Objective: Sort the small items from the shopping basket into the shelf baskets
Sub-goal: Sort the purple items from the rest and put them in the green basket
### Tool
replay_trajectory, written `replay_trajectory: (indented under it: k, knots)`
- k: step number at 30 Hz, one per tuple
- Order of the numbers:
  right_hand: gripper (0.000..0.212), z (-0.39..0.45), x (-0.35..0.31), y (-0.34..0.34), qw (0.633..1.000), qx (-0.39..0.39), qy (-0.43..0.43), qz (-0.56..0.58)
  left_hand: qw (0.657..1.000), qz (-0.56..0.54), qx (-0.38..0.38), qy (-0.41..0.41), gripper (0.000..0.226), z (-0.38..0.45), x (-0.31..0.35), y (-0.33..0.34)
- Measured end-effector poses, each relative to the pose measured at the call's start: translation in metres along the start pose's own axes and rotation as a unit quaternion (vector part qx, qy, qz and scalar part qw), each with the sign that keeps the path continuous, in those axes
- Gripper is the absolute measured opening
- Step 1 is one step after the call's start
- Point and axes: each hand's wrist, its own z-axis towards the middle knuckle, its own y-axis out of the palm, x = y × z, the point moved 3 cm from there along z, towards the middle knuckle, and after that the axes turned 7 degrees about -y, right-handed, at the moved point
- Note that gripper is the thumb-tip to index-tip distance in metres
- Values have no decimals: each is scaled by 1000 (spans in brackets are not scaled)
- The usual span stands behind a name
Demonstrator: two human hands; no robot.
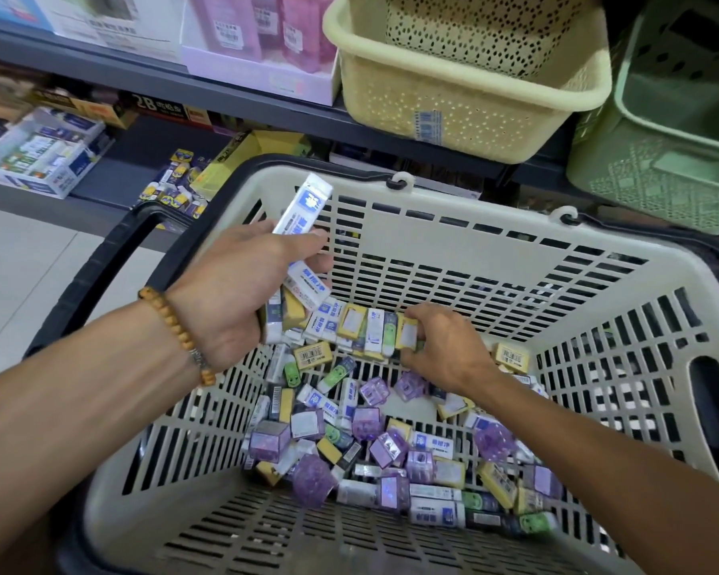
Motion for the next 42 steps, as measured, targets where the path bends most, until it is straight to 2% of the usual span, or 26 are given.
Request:
replay_trajectory:
  k: [4,7,9,11,13,16,20,24,26,27,30,33,34,37,42]
  knots:
    - [15,10,-13,9,997,-3,-37,74,1000,-7,6,-3,7,1,0,-2]
    - [24,10,-12,7,996,-11,-34,82,1000,12,6,-7,8,5,-1,-1]
    - [17,6,-9,-3,996,3,-24,82,999,35,0,-16,10,7,-4,1]
    - [8,1,-10,-17,990,37,-17,139,997,68,-18,-30,13,8,-9,5]
    - [18,-4,-19,-35,962,66,-11,264,991,118,-45,-47,16,9,-16,9]
    - [22,-10,-40,-56,897,51,8,440,980,179,-68,-62,13,10,-26,16]
    - [16,-16,-61,-57,860,13,0,510,973,195,-107,-63,16,12,-32,29]
    - [23,-21,-57,-53,802,-8,47,595,968,213,-104,-79,9,13,-33,34]
    - [23,-21,-52,-57,788,-6,36,615,962,241,-105,-71,7,14,-34,34]
    - [21,-21,-52,-58,795,-6,20,606,955,271,-109,-57,10,15,-34,34]
    - [9,-19,-55,-58,853,-4,-13,522,938,326,-116,-33,11,12,-35,39]
    - [8,-15,-38,-55,869,12,21,495,938,329,-105,-41,14,15,-37,40]
    - [11,-15,-25,-56,873,25,45,485,944,311,-97,-49,15,15,-37,39]
    - [39,-21,16,-49,917,52,121,377,972,212,-73,-78,23,17,-35,37]
    - [46,-15,34,-27,958,35,151,243,978,174,-71,-85,38,20,-34,35]
